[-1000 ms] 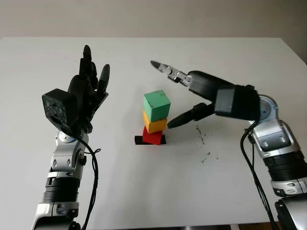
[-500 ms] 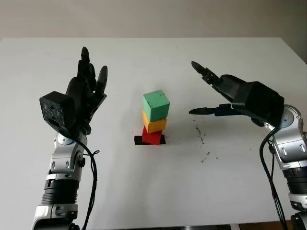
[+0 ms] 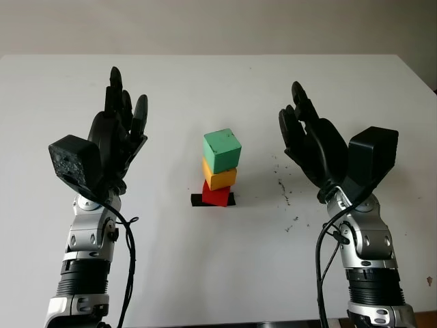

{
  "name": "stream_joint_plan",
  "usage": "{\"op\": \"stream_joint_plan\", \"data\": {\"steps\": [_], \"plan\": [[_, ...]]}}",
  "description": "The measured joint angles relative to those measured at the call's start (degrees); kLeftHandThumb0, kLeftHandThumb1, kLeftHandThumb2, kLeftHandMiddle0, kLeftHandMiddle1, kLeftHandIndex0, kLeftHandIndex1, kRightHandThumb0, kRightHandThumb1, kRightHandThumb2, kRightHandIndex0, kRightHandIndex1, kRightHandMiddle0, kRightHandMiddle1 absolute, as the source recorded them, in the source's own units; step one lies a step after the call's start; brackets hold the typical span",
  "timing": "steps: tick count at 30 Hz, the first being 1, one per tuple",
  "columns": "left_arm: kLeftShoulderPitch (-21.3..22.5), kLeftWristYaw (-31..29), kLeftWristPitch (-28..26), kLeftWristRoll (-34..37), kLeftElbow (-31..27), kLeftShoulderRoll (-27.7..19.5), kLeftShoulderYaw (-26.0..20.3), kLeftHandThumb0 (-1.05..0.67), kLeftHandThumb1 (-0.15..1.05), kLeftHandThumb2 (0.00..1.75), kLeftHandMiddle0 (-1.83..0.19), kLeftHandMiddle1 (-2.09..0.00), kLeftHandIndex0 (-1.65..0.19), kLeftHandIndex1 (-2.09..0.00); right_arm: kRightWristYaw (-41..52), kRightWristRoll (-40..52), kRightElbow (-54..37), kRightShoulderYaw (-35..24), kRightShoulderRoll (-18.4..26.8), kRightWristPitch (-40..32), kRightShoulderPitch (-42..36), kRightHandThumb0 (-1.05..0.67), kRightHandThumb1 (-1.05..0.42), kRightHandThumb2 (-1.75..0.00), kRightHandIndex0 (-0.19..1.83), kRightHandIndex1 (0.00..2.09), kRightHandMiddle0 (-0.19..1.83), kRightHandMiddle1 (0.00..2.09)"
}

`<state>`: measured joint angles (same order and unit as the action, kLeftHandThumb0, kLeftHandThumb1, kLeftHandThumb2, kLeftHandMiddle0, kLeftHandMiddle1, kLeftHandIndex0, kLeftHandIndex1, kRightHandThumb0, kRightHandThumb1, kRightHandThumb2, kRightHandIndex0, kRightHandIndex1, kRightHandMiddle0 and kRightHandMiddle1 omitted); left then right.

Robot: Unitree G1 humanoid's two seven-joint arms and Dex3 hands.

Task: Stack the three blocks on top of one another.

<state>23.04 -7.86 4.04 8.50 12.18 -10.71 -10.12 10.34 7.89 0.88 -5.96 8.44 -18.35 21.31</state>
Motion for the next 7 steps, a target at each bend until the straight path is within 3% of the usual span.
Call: {"op": "stream_joint_plan", "data": {"steps": [7], "plan": [[-1.2, -0.6, 0.1, 1.3, 0.0, 0.5, 0.0, -0.71, 1.05, 0.56, 0.19, 0.00, 0.19, -0.01, -2.4, 0.5, 0.8, 0.9, -2.2, -0.7, 0.9, -0.73, -1.05, -0.78, -0.19, 0.00, -0.19, 0.00]]}}
